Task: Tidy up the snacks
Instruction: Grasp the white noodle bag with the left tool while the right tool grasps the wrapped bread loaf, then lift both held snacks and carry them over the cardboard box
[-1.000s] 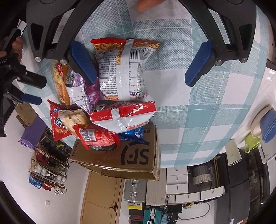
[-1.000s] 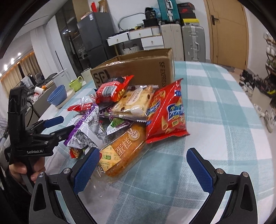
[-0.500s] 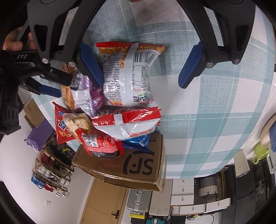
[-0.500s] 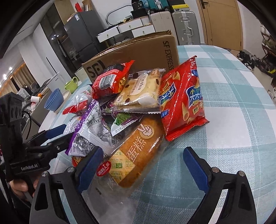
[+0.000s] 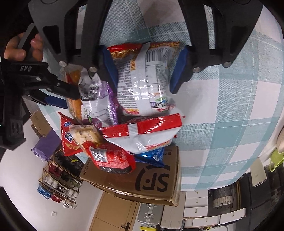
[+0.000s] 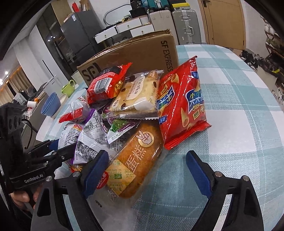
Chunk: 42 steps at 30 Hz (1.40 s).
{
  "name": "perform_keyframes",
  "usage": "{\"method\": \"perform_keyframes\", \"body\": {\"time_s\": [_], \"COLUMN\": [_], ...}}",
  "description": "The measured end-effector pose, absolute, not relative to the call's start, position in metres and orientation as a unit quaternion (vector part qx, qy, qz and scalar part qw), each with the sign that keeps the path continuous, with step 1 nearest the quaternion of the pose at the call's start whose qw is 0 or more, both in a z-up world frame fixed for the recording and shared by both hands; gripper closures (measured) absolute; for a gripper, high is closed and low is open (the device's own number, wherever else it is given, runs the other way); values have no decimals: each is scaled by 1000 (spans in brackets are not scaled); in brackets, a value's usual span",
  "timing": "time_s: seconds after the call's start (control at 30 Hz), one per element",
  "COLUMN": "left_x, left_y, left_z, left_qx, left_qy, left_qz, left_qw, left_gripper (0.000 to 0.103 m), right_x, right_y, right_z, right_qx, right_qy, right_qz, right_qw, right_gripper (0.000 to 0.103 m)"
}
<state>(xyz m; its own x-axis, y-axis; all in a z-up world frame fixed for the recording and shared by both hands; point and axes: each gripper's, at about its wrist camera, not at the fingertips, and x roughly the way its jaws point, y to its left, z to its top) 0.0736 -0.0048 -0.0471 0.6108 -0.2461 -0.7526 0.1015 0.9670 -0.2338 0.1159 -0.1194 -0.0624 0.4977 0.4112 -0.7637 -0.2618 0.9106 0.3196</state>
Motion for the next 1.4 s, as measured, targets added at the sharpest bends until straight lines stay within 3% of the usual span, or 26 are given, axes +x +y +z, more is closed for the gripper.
{"method": "perform_keyframes", "body": {"time_s": [0.2, 0.57, 0.8, 0.87, 0.93, 1.0, 1.4], "left_x": [74, 66, 63, 62, 62, 60, 43], "left_y": [-2, 6, -1, -1, -1, -1, 9], "left_z": [-49, -46, -48, -48, -49, -49, -44], "left_qx": [-104, -83, -74, -75, -76, -76, -109], "left_qy": [429, 439, 431, 430, 428, 425, 409], "left_qz": [-100, -103, -89, -89, -88, -89, -88], "left_qw": [892, 889, 895, 895, 896, 897, 902], "left_gripper": [52, 52, 52, 52, 53, 54, 61], "right_x": [119, 114, 109, 105, 102, 100, 61], "right_y": [-118, -114, -93, -91, -92, -93, -114], "right_z": [-61, -62, -63, -63, -63, -63, -58], "right_qx": [79, 40, -16, -21, -27, -31, -10], "right_qy": [461, 470, 455, 454, 451, 449, 425], "right_qz": [194, 185, 174, 174, 175, 178, 224], "right_qw": [862, 862, 873, 874, 875, 875, 877], "right_gripper": [21, 22, 30, 36, 57, 61, 65]}}
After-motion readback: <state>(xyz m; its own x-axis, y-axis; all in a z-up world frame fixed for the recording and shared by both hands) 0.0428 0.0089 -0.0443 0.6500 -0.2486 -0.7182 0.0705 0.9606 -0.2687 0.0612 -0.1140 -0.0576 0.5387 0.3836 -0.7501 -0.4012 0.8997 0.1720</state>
